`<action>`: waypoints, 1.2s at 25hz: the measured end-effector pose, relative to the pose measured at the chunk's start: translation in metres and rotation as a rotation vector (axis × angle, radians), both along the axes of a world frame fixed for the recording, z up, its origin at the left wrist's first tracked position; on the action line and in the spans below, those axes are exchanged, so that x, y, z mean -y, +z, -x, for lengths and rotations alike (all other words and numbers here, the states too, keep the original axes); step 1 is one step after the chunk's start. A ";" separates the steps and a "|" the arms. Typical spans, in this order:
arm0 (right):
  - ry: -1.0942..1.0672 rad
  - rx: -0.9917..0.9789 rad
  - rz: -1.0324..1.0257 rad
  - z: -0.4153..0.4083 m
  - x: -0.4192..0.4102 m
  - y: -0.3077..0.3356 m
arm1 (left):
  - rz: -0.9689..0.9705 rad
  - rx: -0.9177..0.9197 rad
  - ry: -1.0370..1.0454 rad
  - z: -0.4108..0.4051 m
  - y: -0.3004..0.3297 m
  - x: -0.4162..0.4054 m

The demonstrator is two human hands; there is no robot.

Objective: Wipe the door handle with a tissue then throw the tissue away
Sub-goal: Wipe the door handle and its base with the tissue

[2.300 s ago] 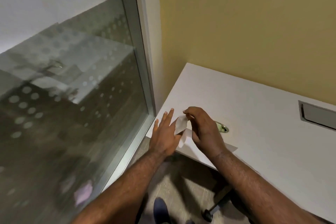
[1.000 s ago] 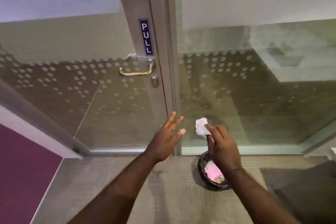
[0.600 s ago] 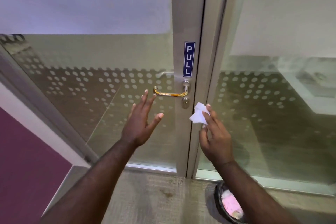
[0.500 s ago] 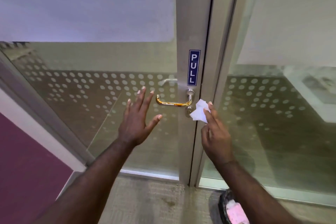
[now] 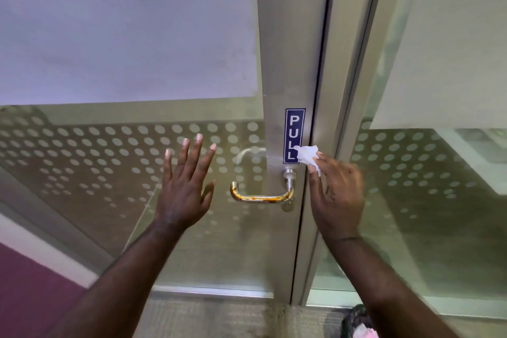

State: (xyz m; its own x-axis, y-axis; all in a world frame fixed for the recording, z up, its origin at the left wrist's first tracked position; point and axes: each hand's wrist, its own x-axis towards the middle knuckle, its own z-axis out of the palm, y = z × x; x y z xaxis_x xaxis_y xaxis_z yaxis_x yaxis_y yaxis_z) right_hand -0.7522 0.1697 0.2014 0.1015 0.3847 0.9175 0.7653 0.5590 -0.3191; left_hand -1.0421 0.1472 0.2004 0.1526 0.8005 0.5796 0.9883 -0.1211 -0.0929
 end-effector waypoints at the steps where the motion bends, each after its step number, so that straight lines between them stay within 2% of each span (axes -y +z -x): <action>1: -0.016 -0.016 -0.032 0.006 -0.002 0.007 | -0.016 -0.025 -0.029 0.004 -0.001 -0.006; 7: -0.026 -0.249 -0.060 0.060 -0.020 0.030 | -0.059 -0.191 -0.287 0.032 -0.008 -0.032; 14: -0.088 -0.208 -0.065 0.103 -0.037 0.027 | -0.087 -0.190 -0.383 0.054 -0.009 -0.046; 16: -0.163 -0.062 0.025 0.107 -0.034 0.020 | -0.093 -0.184 -0.400 0.057 -0.012 -0.048; 18: -0.184 0.060 0.231 0.115 -0.025 0.016 | -0.100 -0.184 -0.403 0.058 -0.014 -0.051; 21: -0.221 0.103 0.515 0.124 -0.016 0.022 | -0.117 -0.180 -0.410 0.059 -0.016 -0.055; 26: -0.322 0.178 0.614 0.126 -0.015 0.028 | -0.172 -0.171 -0.421 0.060 -0.022 -0.062; 30: -0.321 0.200 0.689 0.133 -0.012 0.022 | -0.226 -0.154 -0.425 0.058 -0.025 -0.067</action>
